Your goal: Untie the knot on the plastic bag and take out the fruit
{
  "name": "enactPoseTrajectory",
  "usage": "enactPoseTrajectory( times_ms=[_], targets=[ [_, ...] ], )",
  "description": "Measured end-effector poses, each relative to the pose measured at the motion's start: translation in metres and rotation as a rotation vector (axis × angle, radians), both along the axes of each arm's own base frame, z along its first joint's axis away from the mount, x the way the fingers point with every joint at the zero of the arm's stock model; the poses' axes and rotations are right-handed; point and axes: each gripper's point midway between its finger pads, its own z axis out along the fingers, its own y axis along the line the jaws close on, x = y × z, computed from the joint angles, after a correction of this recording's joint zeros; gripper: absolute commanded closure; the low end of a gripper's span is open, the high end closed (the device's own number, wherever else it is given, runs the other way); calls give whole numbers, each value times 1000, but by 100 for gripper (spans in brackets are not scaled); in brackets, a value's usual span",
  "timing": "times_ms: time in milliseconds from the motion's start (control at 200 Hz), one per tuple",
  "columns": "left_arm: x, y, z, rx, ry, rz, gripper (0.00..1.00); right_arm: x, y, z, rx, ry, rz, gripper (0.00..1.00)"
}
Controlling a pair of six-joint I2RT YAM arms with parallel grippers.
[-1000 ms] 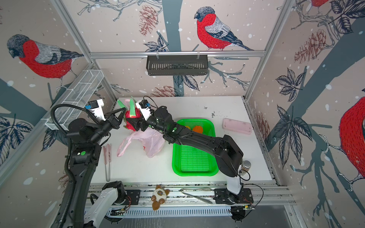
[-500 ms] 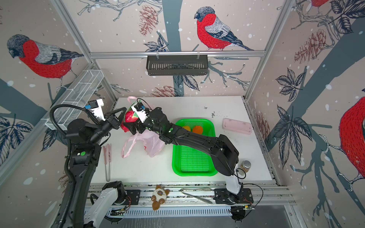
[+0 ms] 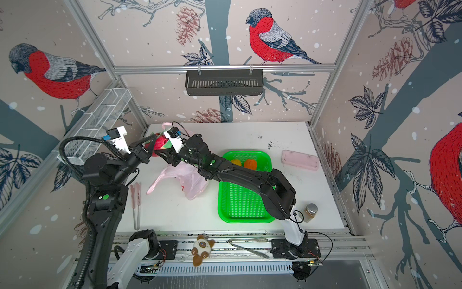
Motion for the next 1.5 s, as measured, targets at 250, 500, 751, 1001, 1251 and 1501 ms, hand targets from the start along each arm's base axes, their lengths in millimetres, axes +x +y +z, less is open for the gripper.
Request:
enactPoseTrajectory(
  times_ms=[250,500,751,1001,1251,1501],
  targets=[
    [-2,-6,2,9,-2,-38,100,-3,-8,1,-10,-3,-10,82],
    [-2,-11,5,18,-3,-78,100,-5,-17,5,-33,-20,-33,87],
    [-5,-16,2,34,7,-112,83,-11,-26,2,-64,-31,-55,89],
    [-10,-17,13,49,-22,-112,65,-26,-31,-7,-102,-37,-23,91],
    [-12,-12,25,95,-42,-62,54,-29,-43,-6,-99,-39,-40,92],
    [-17,-5,27,107,-38,0,53,-34,-67,18,-62,-67,-80,92]
  ],
)
